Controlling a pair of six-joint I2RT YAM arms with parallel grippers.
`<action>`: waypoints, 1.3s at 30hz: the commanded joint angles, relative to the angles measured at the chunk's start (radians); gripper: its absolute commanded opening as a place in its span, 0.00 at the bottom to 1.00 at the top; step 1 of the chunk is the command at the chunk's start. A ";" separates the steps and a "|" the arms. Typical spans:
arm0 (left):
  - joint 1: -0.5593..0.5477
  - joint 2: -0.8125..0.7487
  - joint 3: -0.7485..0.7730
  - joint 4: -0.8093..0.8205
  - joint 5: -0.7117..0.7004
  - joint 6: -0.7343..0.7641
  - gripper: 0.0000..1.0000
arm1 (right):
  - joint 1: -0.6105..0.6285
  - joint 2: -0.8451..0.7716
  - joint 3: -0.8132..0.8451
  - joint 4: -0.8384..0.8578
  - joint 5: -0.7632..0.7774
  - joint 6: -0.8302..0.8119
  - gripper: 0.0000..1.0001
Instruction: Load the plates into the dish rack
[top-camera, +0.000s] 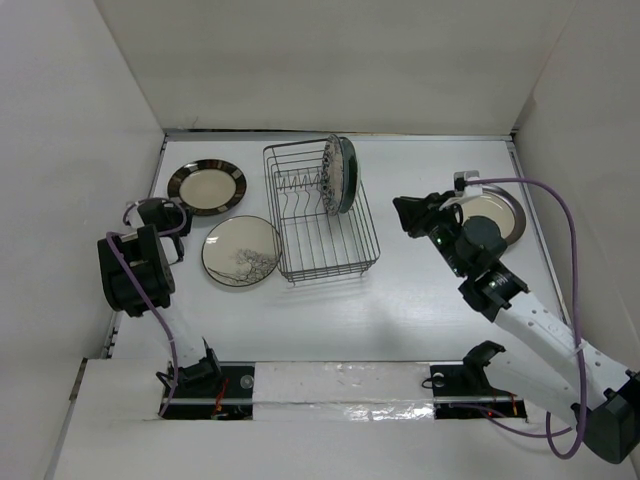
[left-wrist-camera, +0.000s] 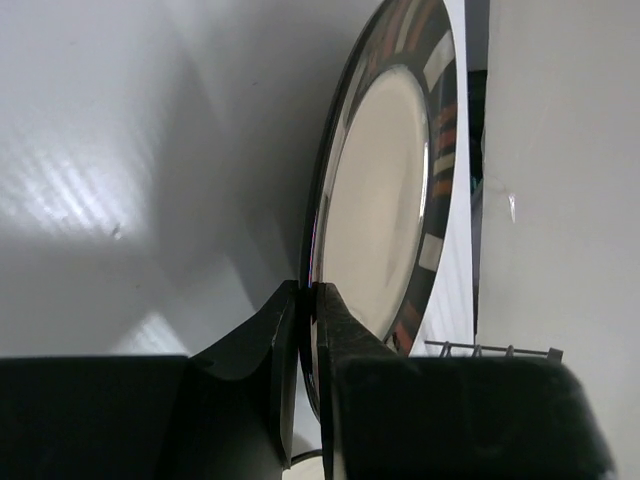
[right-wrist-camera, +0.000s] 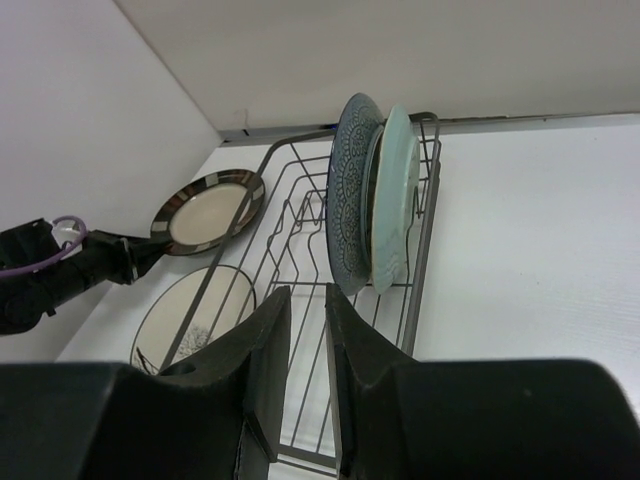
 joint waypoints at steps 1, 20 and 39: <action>0.007 -0.064 -0.065 0.156 -0.008 0.001 0.00 | 0.024 0.012 0.010 0.024 0.003 -0.010 0.27; 0.007 -0.417 -0.063 0.309 0.074 0.075 0.00 | 0.107 0.152 0.093 0.026 -0.088 -0.024 0.48; -0.091 -0.805 -0.174 0.296 0.277 -0.061 0.00 | 0.127 0.553 0.516 -0.005 -0.243 0.029 0.86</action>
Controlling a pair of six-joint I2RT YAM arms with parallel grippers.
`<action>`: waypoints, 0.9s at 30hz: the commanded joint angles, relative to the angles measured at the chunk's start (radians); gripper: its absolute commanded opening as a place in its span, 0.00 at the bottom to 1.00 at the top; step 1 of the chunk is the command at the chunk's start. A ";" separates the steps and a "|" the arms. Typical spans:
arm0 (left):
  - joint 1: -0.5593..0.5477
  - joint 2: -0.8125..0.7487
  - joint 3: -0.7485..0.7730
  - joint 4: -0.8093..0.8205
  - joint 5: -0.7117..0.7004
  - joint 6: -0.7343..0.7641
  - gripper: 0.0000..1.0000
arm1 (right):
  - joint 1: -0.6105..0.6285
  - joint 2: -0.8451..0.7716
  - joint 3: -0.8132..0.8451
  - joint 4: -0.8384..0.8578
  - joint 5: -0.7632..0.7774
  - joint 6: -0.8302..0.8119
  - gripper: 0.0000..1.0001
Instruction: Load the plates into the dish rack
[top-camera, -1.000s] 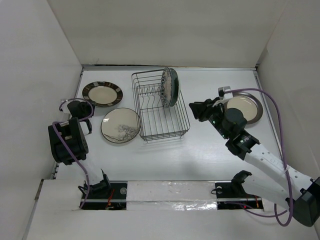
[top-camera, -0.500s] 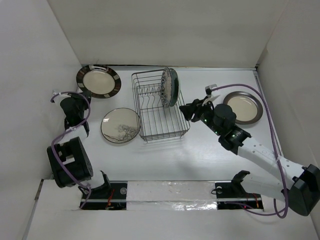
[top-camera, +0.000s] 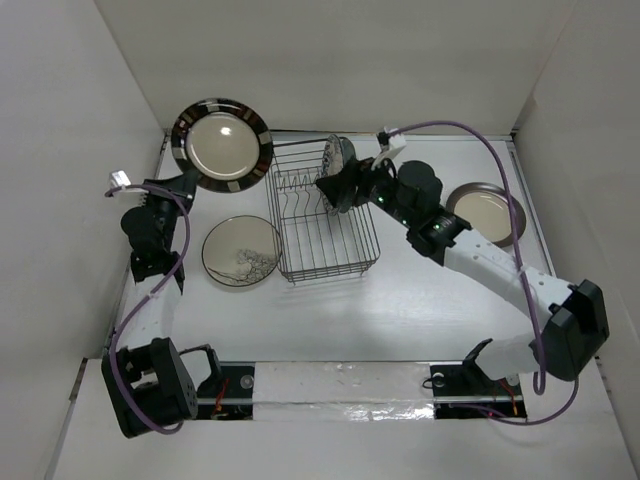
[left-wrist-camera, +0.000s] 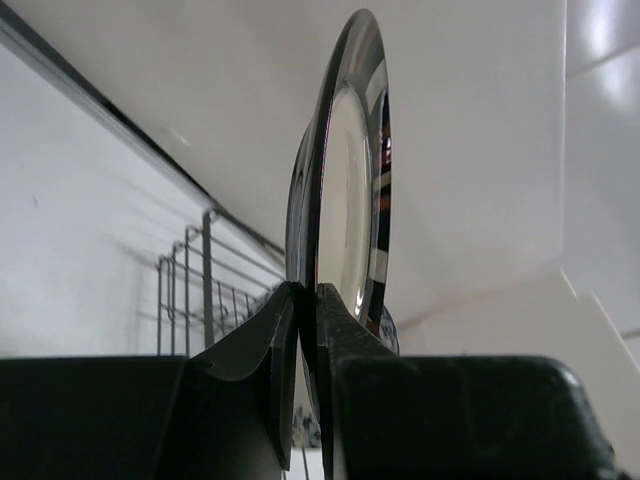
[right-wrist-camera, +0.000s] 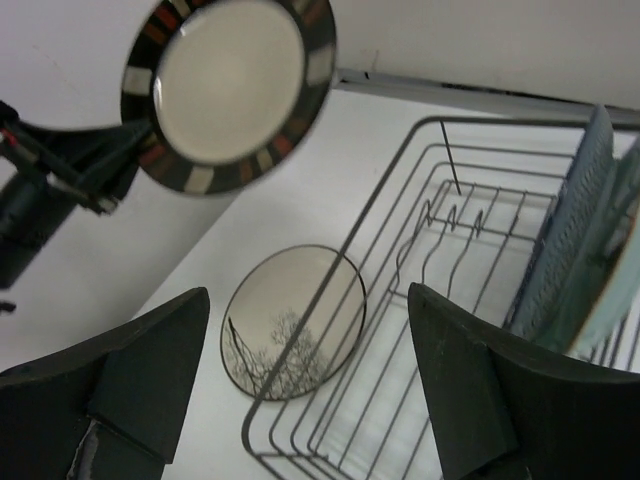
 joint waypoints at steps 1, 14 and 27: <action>-0.035 -0.095 -0.012 0.211 0.107 -0.092 0.00 | 0.009 0.095 0.116 0.010 -0.050 0.012 0.88; -0.076 -0.206 -0.142 0.372 0.296 -0.260 0.00 | -0.022 0.350 0.358 -0.047 -0.117 0.023 0.95; -0.076 -0.163 -0.142 0.361 0.501 -0.184 0.00 | -0.031 0.370 0.236 0.246 -0.358 0.130 0.03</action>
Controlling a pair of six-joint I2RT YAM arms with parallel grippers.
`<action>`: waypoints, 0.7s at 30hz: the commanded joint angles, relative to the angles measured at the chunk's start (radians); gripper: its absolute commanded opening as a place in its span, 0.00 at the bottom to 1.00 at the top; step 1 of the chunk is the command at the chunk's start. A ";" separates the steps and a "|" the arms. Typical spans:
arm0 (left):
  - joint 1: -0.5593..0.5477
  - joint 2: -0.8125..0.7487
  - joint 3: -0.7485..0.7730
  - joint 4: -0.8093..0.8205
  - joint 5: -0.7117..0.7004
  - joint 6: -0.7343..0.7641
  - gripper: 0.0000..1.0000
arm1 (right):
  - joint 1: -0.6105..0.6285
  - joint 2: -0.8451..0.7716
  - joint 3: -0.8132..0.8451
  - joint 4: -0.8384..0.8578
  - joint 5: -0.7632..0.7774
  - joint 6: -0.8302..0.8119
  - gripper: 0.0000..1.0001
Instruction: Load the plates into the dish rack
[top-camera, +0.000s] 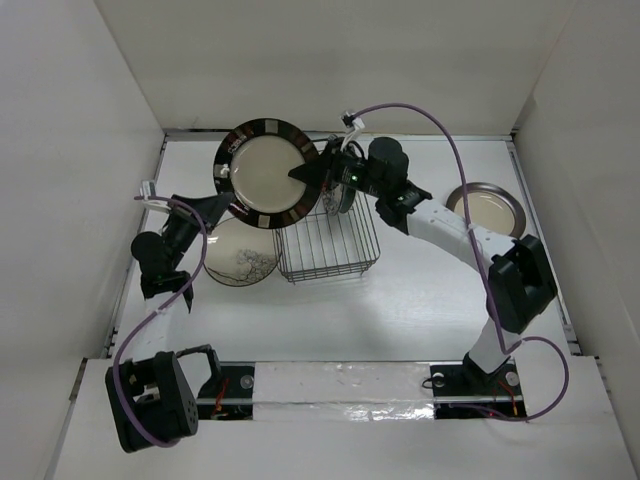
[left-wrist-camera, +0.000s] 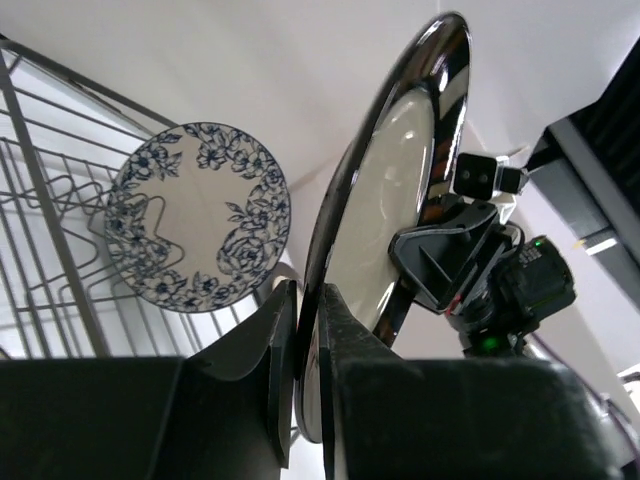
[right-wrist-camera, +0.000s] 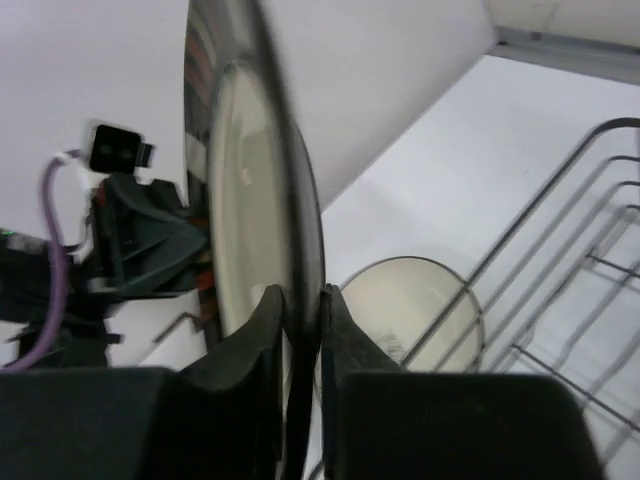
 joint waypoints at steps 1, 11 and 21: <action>-0.024 -0.088 0.047 0.056 0.067 0.063 0.00 | 0.010 -0.004 -0.038 0.107 0.002 -0.023 0.00; -0.061 -0.132 0.140 -0.277 0.038 0.288 0.72 | 0.040 -0.178 -0.020 -0.045 0.392 -0.101 0.00; -0.061 -0.102 0.134 -0.410 -0.080 0.322 0.74 | 0.073 -0.255 0.038 -0.195 0.861 -0.273 0.00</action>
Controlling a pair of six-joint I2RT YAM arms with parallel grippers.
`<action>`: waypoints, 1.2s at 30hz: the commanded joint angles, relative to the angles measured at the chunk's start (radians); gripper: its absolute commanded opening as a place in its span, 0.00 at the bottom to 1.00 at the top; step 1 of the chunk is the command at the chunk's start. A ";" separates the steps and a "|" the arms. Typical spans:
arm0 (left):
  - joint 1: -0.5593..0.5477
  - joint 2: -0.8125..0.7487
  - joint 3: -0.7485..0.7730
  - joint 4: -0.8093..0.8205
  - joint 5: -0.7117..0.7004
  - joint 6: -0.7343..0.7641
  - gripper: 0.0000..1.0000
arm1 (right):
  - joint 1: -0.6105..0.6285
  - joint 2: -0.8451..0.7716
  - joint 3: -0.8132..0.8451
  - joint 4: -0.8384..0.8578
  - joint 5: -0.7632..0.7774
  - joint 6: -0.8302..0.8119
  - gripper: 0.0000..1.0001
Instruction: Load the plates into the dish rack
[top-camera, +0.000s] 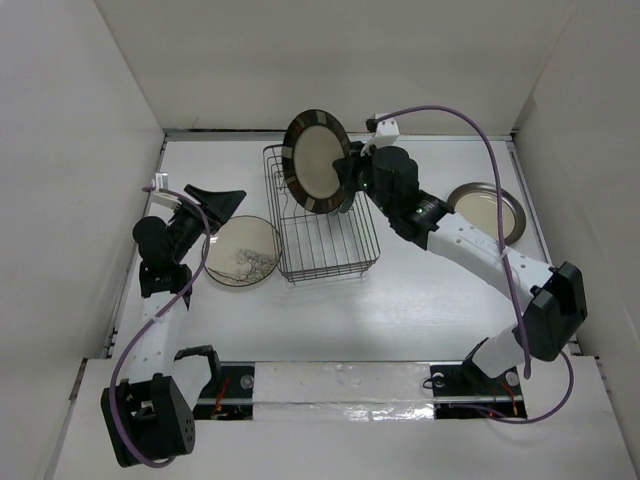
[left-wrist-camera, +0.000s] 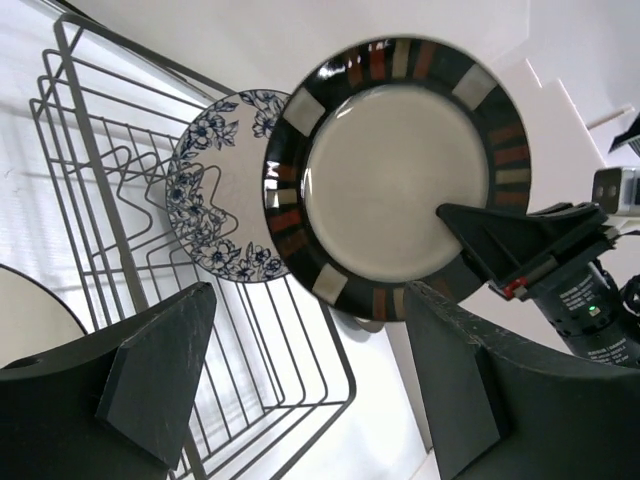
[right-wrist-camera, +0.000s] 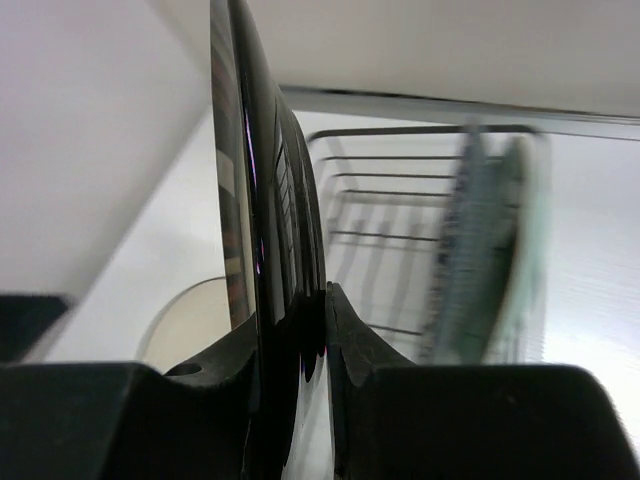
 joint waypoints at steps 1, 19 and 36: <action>0.001 -0.012 0.019 0.011 -0.039 0.023 0.72 | -0.004 -0.048 0.101 0.091 0.256 -0.077 0.00; 0.010 0.017 -0.038 0.166 0.029 -0.086 0.01 | 0.055 0.351 0.522 -0.061 0.538 -0.371 0.00; 0.039 0.060 -0.067 0.273 0.063 -0.161 0.28 | 0.098 0.362 0.417 0.055 0.735 -0.353 0.00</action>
